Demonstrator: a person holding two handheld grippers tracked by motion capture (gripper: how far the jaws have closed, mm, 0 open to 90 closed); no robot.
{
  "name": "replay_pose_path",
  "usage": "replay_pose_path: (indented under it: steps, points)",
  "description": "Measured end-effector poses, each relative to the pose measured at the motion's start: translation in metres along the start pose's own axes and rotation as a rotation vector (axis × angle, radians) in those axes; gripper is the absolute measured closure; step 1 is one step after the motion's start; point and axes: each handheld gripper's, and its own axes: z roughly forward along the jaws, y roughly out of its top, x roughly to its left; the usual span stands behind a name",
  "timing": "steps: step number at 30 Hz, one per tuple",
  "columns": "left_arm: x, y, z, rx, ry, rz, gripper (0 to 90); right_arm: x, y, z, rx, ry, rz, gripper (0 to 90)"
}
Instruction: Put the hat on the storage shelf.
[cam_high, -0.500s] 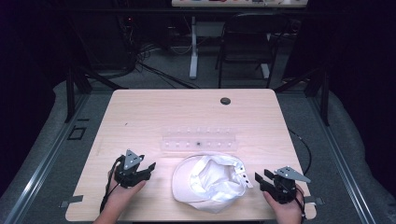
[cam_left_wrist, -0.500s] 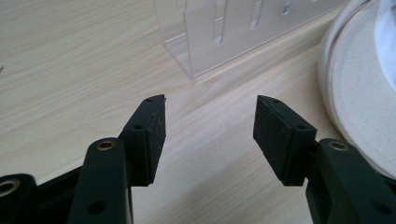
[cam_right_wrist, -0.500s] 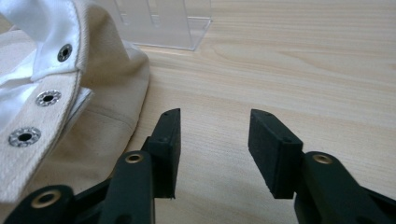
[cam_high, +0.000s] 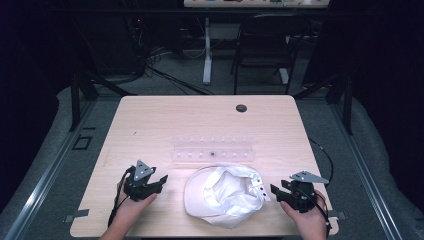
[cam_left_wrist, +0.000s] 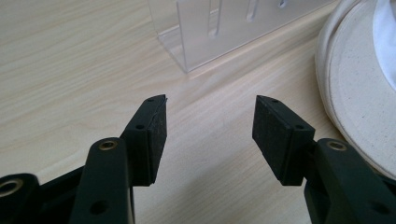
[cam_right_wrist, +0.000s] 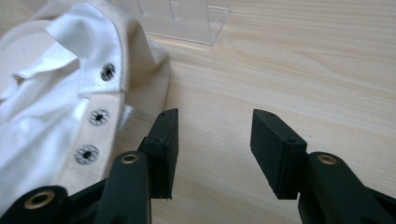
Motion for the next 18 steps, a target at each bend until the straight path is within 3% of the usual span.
replay_pose_path:
  steps: [4,12,18]
  points:
    - [0.001,0.000,0.000,0.002,0.008,-0.001,43.3,0.000,0.010,-0.003,0.026,0.034,0.036,50.4]
    - [0.001,0.000,0.000,0.002,0.011,0.001,42.7,0.009,0.032,-0.011,0.052,0.042,-0.026,49.4]
    - [0.000,0.000,-0.001,0.000,0.009,0.000,42.7,0.015,0.043,-0.012,0.064,0.077,-0.023,49.4]
